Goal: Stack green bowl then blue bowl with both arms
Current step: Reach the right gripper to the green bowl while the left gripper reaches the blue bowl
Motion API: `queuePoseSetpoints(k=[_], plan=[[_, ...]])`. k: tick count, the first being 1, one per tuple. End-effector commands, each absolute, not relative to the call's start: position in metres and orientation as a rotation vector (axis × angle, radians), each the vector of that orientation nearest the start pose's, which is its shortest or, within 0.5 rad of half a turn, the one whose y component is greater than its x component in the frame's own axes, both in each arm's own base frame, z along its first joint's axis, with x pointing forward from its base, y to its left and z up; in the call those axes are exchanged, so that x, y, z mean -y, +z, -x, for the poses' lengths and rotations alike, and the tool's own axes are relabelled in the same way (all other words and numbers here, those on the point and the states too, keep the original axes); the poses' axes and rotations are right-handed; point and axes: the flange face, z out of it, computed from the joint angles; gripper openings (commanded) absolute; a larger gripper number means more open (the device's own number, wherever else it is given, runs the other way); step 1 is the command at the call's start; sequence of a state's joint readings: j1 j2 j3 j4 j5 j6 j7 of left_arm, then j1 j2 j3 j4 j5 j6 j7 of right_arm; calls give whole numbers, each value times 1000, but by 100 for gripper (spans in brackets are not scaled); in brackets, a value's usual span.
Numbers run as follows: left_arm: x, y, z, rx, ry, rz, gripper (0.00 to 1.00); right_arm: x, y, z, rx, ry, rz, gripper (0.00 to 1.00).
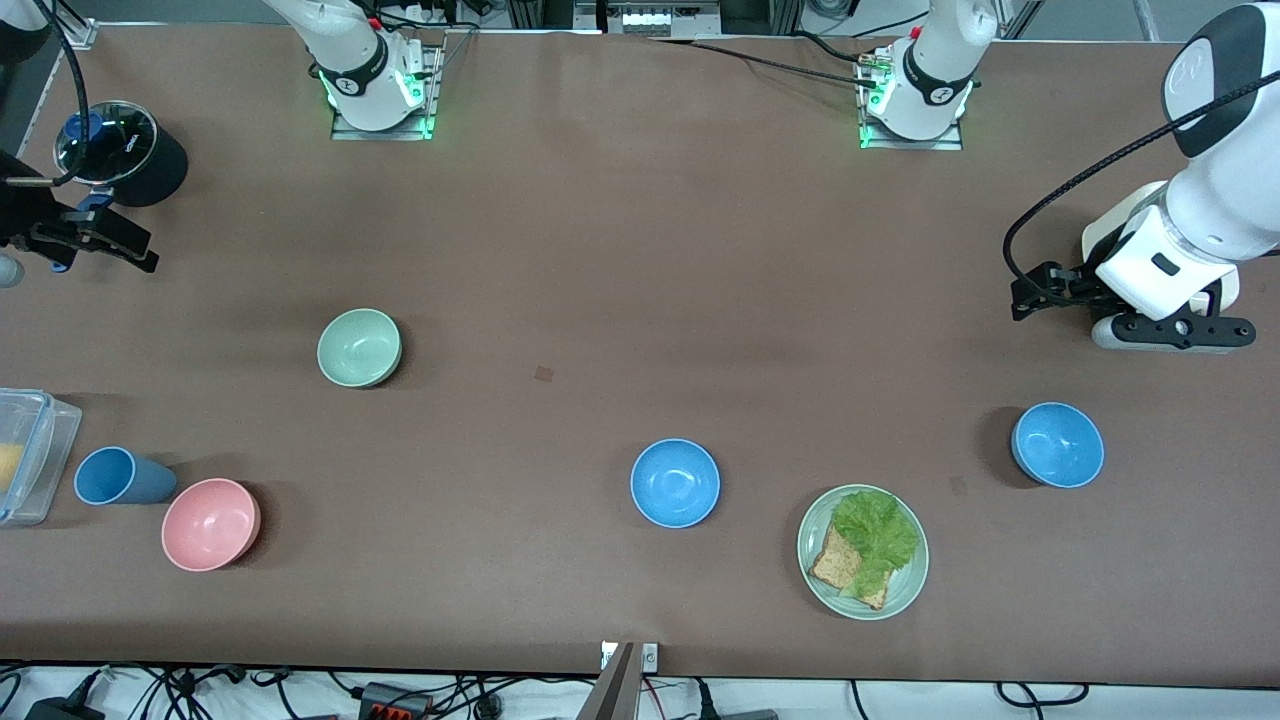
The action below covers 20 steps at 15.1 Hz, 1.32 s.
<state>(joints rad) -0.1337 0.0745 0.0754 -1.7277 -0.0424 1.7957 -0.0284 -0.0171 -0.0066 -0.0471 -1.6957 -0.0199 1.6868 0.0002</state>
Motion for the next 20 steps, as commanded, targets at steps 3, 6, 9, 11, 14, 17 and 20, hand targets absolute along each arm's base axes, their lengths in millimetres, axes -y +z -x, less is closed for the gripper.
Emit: queuePoseSetpoints(k=[3,6,9,11,14,17,20], plan=[[41,537,-581,-82,-13,3203,100,33,581,-550,-68,-13,3178,100],[40,535,-580,-75,17,3203,100,33,580,-548,-68,-10,3178,100],[28,518,-588,-44,54,3200,100,33,571,-552,-62,16,3178,100],[18,498,-599,-22,68,3183,100,28,542,-561,-51,91,3177,100],[-45,458,-631,140,75,3170,100,12,489,-582,-3,178,3175,100],[-62,399,-667,-22,133,3162,100,4,423,-603,22,251,3171,100],[-83,358,-685,-177,95,3146,100,2,354,-610,32,261,3171,100]])
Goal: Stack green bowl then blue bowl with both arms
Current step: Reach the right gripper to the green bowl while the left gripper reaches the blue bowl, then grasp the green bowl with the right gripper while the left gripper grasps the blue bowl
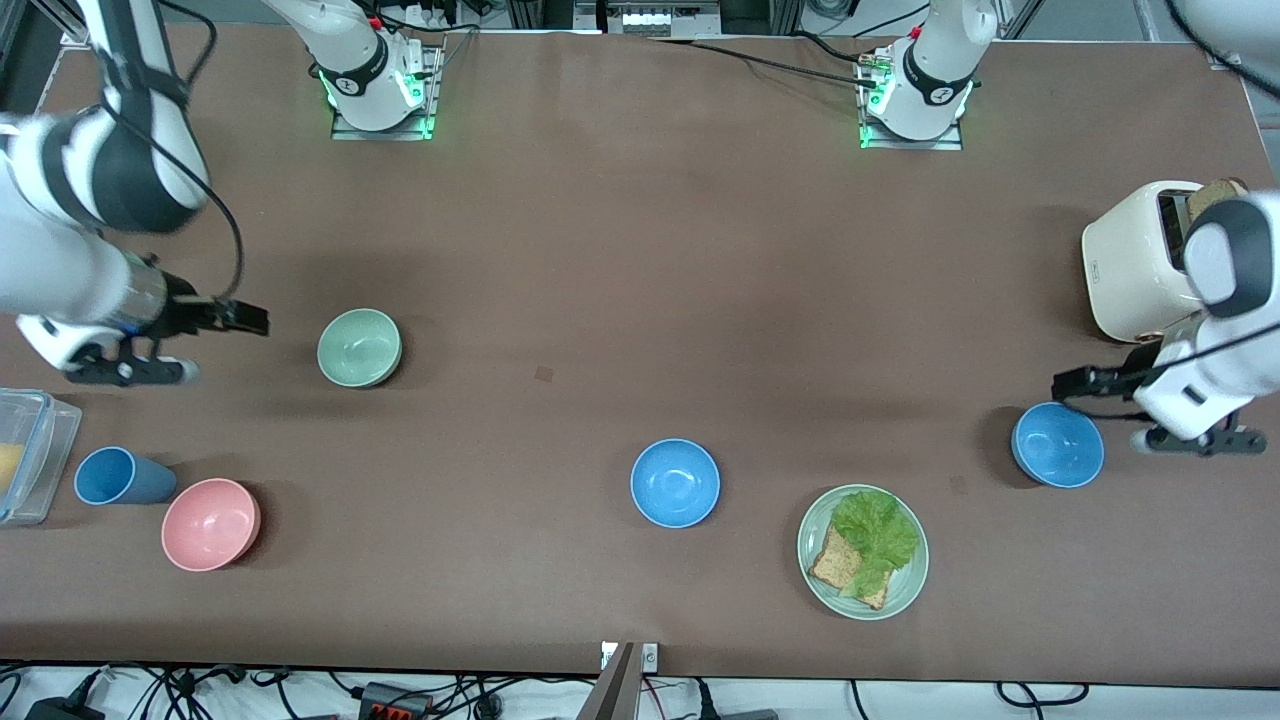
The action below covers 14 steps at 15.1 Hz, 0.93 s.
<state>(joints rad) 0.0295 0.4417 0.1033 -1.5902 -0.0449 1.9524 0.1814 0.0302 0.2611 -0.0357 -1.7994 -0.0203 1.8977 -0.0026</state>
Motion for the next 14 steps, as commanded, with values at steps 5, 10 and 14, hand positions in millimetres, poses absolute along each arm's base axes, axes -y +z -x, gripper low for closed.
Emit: queuePoseSetpoints(k=[5,10,14], plan=[[-128,312,-697,-168,-26,3126,100,2,260,-597,18,373,3148,100],[-172,275,-688,-312,11,3134,100,1,225,-596,16,417,3143,99],[-179,244,-686,-423,15,3126,100,1,206,-592,17,467,3136,81]])
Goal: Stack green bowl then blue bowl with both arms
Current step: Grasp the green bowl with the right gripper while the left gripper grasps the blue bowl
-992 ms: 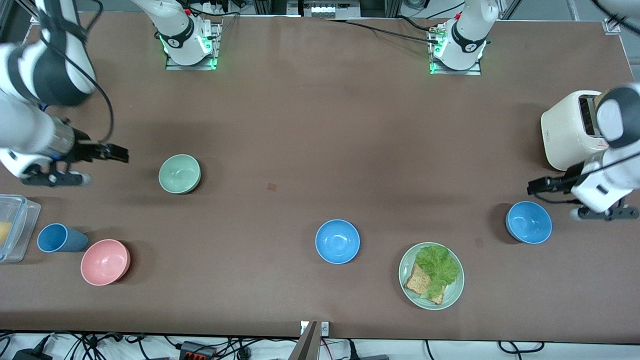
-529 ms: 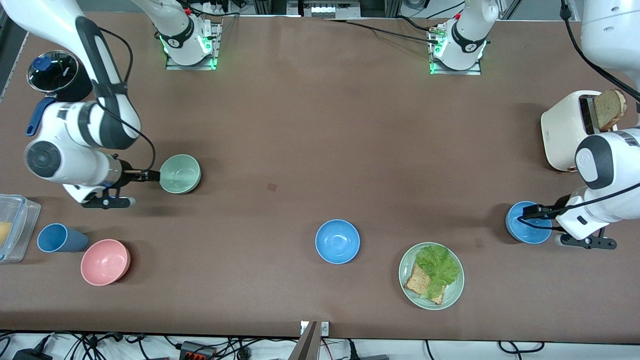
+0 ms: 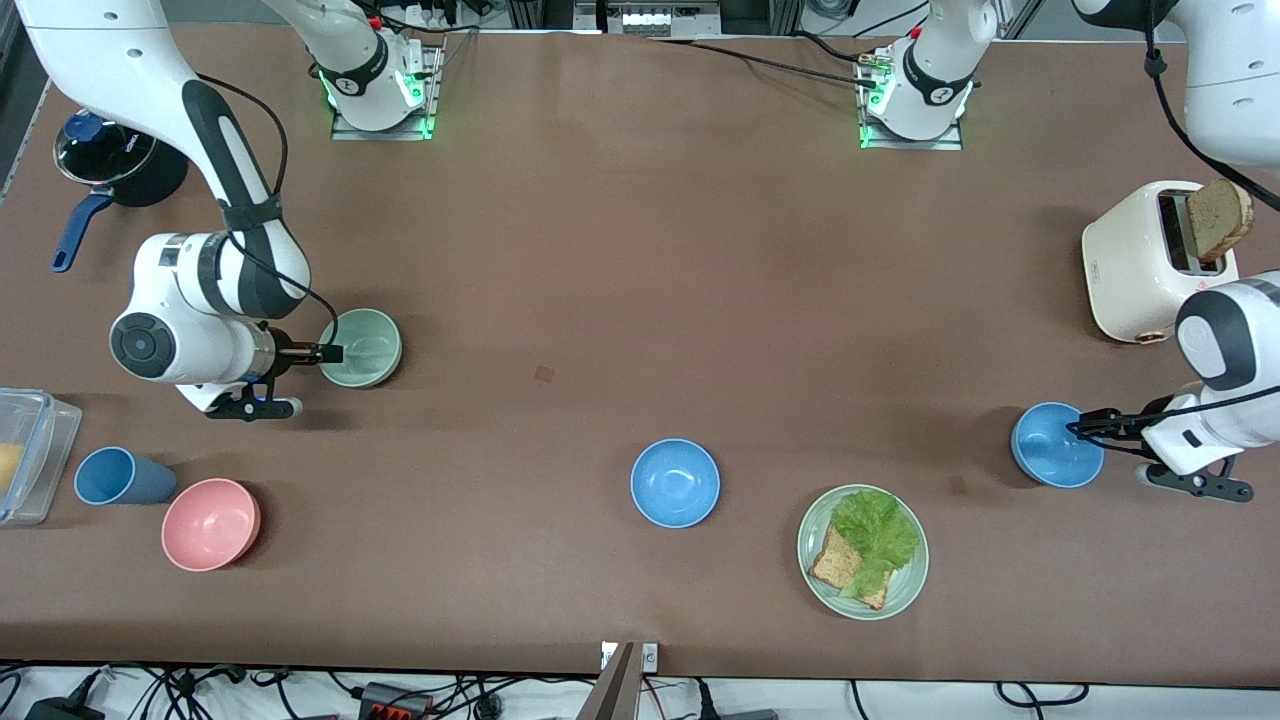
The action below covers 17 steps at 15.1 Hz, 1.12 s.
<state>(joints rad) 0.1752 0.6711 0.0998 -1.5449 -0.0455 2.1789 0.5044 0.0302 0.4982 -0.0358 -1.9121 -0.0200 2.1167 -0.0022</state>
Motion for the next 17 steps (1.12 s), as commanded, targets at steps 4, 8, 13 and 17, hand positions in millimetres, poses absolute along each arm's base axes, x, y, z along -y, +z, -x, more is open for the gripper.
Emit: queuePoseSetpoints(k=[4,8,13,17], plan=[[-189,224,-683,-464,2,3148,100,-9,206,-591,33,478,3129,22],[-201,212,-681,-569,-80,3175,86,-24,212,-593,66,468,3123,0],[-202,213,-682,-618,-96,3162,46,-100,244,-614,241,341,3078,0],[-205,213,-680,-650,-97,3162,8,-216,258,-606,203,300,3035,0]])
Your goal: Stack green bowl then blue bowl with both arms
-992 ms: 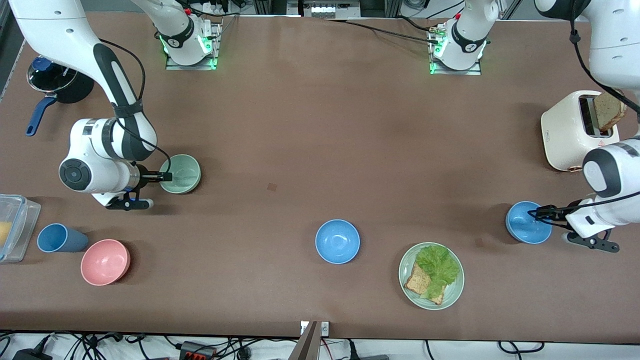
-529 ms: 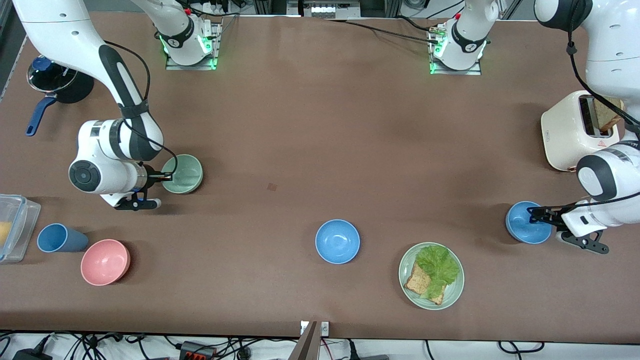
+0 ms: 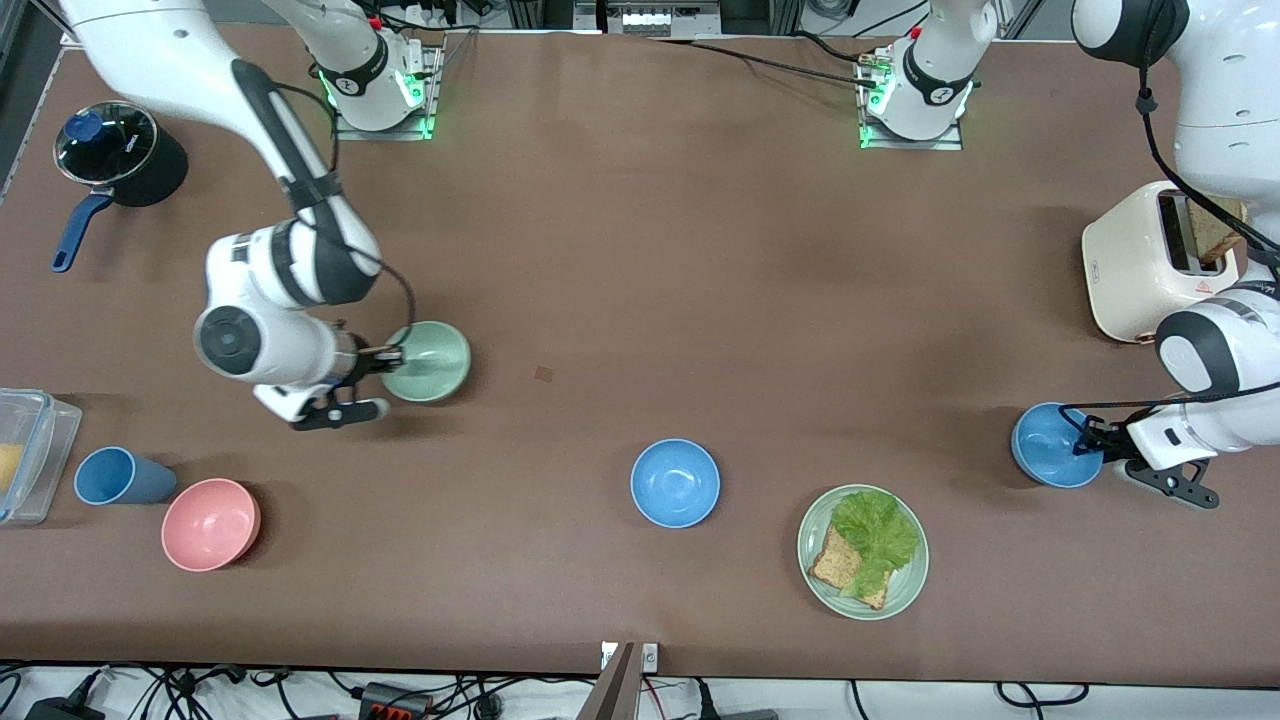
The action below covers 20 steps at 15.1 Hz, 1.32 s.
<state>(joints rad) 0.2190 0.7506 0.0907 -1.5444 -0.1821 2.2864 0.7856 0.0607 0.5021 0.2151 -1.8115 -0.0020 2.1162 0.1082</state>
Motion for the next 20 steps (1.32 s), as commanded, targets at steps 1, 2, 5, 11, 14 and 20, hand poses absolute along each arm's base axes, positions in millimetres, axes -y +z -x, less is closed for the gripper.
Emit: queuePoseSetpoints(k=[1,2,5,11,14,20], plan=[[-204,214,-680,-647,-95,3167,2,-250,260,-600,206,290,3038,0],[-199,214,-679,-657,-74,3183,1,-280,261,-595,179,283,3043,0],[-187,245,-680,-684,-35,3207,1,-356,250,-570,43,291,3053,0],[-90,383,-661,-607,210,3273,1,-441,231,-526,25,379,3008,0],[-44,432,-639,-390,367,3274,1,-453,227,-514,-1,397,3016,0],[86,486,-609,-155,439,3273,1,-454,254,-523,-88,351,3017,100]])
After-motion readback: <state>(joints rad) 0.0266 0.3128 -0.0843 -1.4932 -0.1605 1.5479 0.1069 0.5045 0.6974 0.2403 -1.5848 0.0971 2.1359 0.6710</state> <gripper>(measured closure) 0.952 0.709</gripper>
